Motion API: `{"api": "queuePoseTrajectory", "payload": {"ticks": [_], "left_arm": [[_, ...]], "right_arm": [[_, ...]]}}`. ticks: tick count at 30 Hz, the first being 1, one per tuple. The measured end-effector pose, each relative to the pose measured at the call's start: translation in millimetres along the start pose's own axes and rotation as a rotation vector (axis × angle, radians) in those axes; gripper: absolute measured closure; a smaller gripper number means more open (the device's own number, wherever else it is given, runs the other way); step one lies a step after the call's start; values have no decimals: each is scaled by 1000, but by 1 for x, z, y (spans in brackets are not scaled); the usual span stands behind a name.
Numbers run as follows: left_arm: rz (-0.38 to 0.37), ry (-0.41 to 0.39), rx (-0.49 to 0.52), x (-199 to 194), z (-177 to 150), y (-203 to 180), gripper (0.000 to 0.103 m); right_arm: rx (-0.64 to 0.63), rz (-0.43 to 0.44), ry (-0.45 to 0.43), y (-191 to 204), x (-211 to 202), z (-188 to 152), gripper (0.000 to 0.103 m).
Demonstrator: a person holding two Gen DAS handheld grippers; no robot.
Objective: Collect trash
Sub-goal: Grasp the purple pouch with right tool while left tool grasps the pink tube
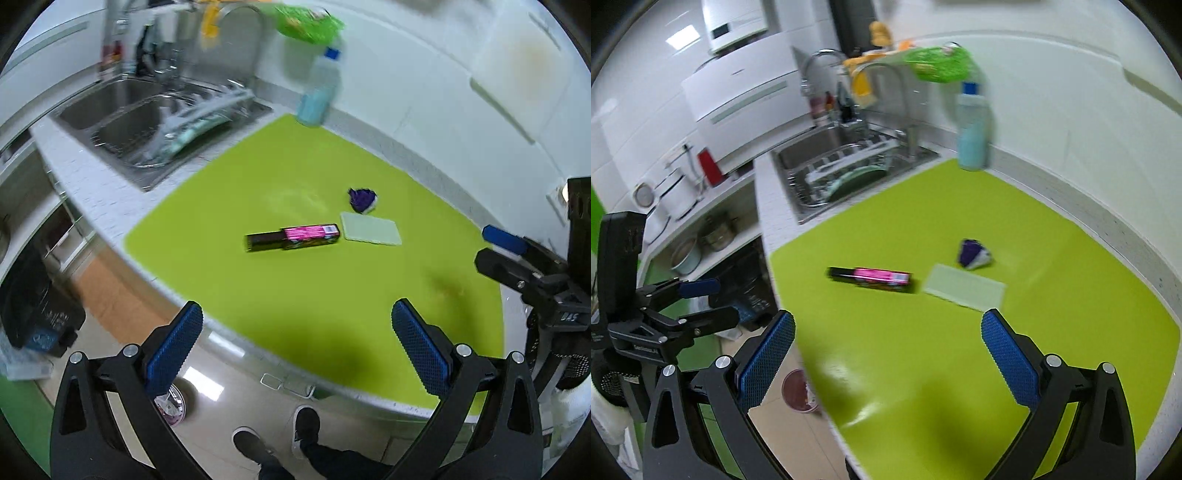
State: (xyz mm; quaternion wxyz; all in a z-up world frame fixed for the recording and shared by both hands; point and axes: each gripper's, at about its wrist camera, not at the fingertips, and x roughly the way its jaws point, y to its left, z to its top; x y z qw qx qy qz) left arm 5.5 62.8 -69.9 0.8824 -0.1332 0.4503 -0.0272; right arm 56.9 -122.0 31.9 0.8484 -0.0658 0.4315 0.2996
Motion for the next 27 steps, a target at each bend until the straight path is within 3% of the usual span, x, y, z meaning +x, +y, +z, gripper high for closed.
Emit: {"api": "queuePoseTrajectory", "payload": {"ticks": [3,12,24,25,27], "left_arm": [[6,40,44,32,17,-15,3],[-3,115,43,89,40,-25,3],[-11,144,-23,115,41,-32,3],[-10,145,-28,116,40,-33,3],[-11,148,-36,118,40,-33,3]], "right_arm": [[6,-9,23,-17,8,3,6],[13,-54,101,-66,66,29,6],[-39,-36,220,-101,174,59,7],[-43,-31,230,-103,182,60,10],[-57,-28,245,-104,191,62,28]]}}
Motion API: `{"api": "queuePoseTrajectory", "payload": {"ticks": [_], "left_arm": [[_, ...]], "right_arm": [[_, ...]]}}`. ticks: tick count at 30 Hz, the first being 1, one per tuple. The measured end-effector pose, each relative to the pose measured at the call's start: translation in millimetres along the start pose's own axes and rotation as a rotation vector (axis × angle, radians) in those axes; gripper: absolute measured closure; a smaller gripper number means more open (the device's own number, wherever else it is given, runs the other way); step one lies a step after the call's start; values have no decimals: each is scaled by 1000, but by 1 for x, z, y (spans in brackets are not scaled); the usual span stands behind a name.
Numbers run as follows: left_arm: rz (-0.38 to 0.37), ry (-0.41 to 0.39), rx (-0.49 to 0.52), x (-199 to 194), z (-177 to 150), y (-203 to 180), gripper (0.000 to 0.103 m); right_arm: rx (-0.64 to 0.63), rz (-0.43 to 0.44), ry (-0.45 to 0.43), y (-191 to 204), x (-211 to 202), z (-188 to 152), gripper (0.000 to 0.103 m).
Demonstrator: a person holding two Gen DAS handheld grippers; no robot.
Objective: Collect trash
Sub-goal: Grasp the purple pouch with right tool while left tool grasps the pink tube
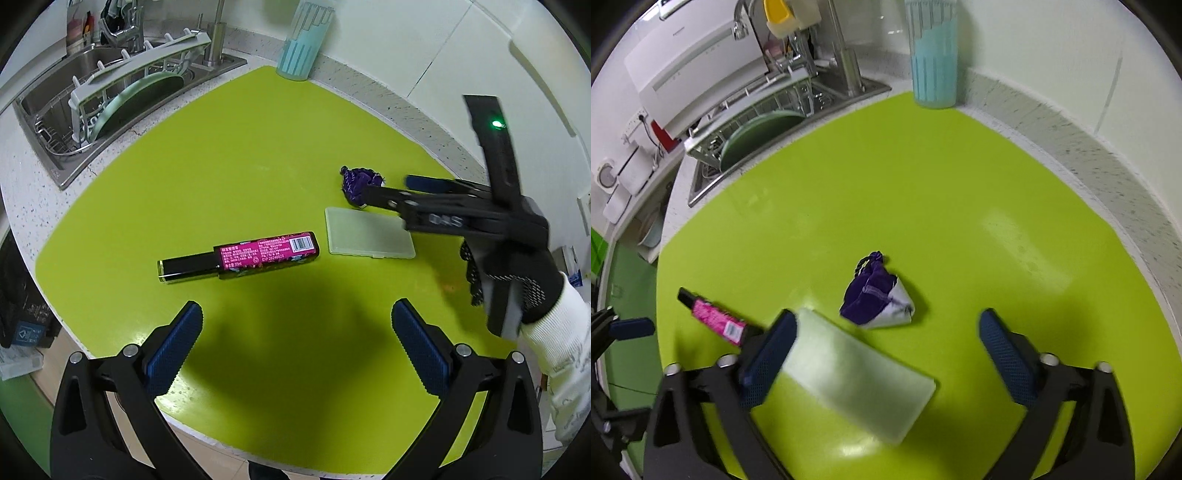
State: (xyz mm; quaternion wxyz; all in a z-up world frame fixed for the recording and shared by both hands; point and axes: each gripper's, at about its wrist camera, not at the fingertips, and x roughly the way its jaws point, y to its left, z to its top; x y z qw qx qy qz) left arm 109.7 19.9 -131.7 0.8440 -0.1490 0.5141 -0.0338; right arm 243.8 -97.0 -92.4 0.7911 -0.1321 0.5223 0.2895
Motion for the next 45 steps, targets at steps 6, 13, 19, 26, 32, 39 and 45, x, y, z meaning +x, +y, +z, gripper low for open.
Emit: {"api": "queuePoseTrajectory", "payload": {"ticks": [6,13,19,26,32,39,45], "left_arm": [[1,3,-13,2,1,0,3],[-10,4,-7,4,3,-3,3],[-17,19,42,10,9,-6,3],[-32,74,314,28,31,-8,3],[-18,172,774,57,32,-10,3],[-83,250,972,76,39,1,43],[-97,268,994,72,40,1,79]], "right_arm": [[-19,38,33,1,16,2,63],[8,50,8,-3,11,5,82],[26,49,-23,-7,-8,4,85],[56,45,-58,-16,-47,-4,85],[96,10,-78,-27,-73,-18,85],[132,-18,-70,-32,-83,-36,85],[142,-29,-73,-30,-91,-42,85]]}}
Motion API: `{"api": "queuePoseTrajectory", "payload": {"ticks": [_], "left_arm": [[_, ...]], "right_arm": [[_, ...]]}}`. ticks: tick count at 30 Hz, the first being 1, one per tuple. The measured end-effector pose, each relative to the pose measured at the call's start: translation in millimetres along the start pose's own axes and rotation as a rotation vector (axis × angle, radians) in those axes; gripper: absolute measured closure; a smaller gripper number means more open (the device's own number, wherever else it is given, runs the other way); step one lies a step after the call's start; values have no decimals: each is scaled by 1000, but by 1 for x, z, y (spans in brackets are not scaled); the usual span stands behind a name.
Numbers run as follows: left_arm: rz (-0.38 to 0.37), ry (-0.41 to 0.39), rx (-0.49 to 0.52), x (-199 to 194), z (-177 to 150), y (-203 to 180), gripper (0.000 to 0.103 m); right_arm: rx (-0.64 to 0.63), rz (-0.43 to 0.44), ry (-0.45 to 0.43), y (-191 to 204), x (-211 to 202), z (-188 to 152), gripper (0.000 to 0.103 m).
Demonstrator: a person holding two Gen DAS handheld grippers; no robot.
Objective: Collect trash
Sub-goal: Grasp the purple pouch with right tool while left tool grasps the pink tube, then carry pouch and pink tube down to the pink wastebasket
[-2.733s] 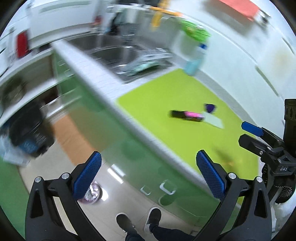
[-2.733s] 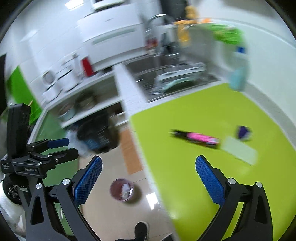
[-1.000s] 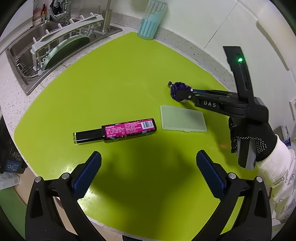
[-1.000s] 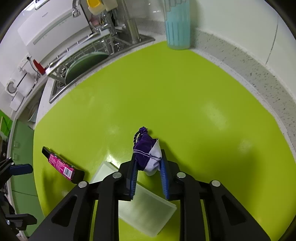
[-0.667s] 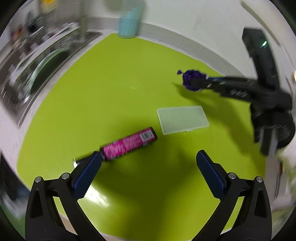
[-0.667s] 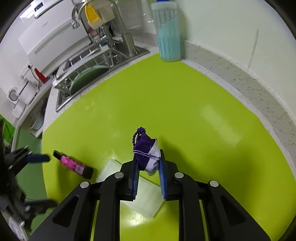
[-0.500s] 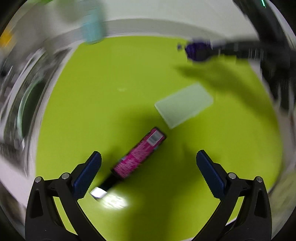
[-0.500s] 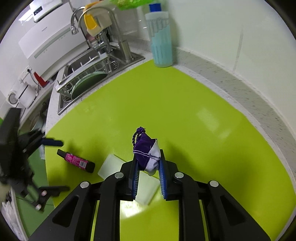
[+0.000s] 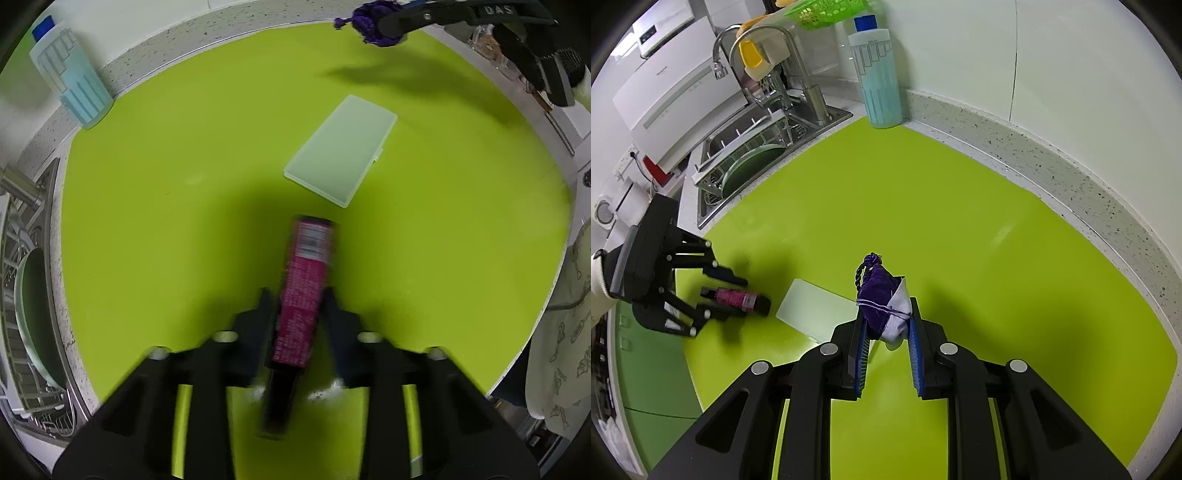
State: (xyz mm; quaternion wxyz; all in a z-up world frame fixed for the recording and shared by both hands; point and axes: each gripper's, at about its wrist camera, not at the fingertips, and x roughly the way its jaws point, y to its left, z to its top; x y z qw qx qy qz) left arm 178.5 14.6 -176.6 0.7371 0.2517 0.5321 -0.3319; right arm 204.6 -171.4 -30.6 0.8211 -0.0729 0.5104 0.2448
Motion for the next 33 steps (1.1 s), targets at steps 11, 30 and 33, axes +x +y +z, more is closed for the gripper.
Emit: {"api": "queuePoseTrajectory", "payload": {"ticks": [11,30,33], "left_arm": [[52,-41,-209,-15,-5,-9,81],[353,-230,-847,-154,-142,-111,81],[410,-251,-960,-170,-182,-127,81]], "right_arm": [[-31,22,-37,26,-16,3,85],[-338,280,-75,197,-61,-28,85],[-423,337,-57,243,-59,-40,85]]}}
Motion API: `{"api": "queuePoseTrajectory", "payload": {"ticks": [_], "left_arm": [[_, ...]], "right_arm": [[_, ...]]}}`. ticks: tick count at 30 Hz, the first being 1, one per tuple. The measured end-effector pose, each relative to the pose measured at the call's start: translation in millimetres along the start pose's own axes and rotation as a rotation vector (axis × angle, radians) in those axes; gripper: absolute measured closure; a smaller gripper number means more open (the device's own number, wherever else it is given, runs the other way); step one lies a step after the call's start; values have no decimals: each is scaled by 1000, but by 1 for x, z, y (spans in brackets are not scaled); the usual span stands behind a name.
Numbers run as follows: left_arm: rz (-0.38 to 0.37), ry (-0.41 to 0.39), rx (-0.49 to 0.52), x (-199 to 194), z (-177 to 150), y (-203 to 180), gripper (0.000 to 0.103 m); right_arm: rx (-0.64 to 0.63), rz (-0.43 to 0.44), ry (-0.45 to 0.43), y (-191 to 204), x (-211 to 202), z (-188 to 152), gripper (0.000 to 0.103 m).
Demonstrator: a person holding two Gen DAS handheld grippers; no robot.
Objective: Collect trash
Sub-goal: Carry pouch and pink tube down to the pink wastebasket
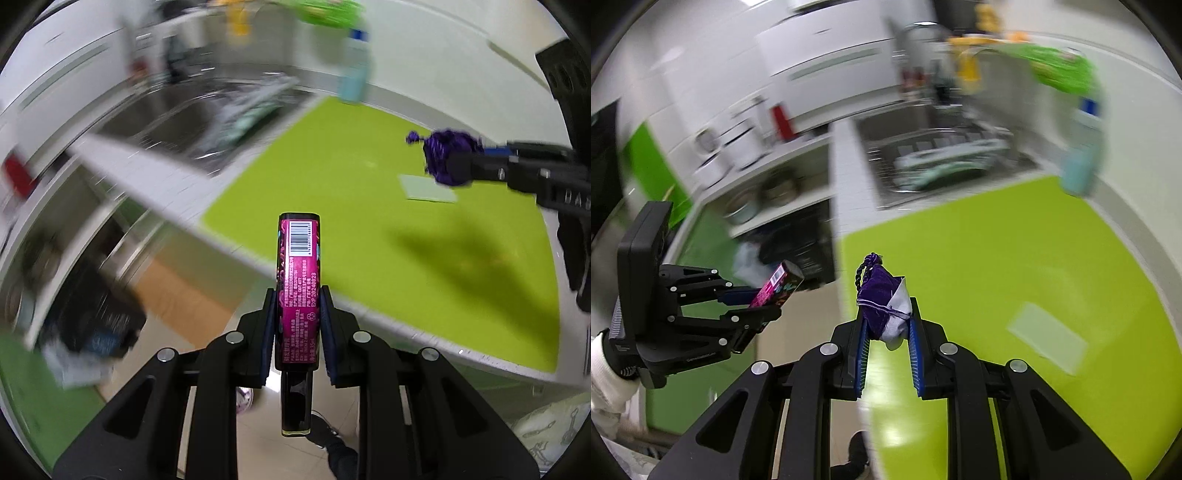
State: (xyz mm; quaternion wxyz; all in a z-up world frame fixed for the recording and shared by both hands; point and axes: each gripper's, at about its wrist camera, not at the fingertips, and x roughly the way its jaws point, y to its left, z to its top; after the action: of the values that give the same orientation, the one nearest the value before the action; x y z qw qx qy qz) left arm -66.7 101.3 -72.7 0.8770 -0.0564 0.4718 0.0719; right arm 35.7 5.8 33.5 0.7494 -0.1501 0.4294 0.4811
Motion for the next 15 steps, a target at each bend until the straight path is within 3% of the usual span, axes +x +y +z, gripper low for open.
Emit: {"api": "queuePoseTrajectory", "payload": {"ticks": [8,15], "left_arm": [[154,-14,-271,-35,-83,75,81],[230,28,-463,-14,-153,133,81]], "right_arm": [[-164,151,90,105,70,7,85],[-258,194,204,169,161,-11,85]]}}
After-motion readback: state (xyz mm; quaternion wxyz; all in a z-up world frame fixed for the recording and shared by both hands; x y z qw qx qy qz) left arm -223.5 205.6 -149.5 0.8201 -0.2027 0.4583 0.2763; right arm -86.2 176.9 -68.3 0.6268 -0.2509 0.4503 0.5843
